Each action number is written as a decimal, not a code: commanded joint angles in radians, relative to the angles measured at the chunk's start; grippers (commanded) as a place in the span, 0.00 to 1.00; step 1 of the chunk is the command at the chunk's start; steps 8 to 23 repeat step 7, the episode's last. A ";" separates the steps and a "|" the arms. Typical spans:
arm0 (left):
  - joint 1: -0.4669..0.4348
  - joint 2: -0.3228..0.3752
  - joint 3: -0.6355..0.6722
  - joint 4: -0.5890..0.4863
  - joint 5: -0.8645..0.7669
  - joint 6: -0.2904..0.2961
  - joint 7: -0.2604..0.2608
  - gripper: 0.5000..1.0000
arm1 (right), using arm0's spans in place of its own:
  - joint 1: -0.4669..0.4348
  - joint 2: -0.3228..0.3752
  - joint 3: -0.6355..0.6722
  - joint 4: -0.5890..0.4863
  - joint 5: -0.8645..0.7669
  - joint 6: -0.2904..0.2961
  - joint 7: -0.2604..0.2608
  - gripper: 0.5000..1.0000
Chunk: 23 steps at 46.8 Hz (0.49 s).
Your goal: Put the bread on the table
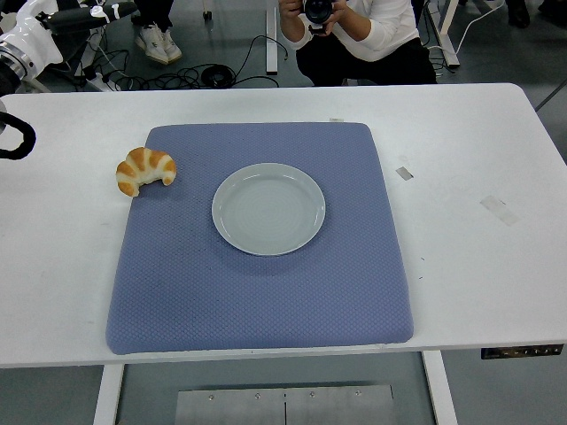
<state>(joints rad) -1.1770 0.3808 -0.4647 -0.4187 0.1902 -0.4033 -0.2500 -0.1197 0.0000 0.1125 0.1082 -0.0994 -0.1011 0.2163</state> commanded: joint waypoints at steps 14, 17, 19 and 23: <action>0.002 -0.013 0.001 0.000 0.000 0.000 -0.002 0.94 | -0.001 0.000 0.003 0.005 0.000 0.000 0.001 1.00; 0.002 -0.013 0.001 0.000 0.000 0.000 -0.002 0.94 | -0.001 0.000 0.003 0.005 0.000 0.000 0.001 1.00; 0.002 -0.013 0.001 0.000 0.000 0.000 -0.002 0.94 | -0.001 0.000 0.003 0.005 0.000 0.000 0.001 1.00; 0.002 -0.013 0.001 0.000 0.000 0.000 -0.002 0.94 | -0.001 0.000 0.003 0.005 0.000 0.000 0.001 1.00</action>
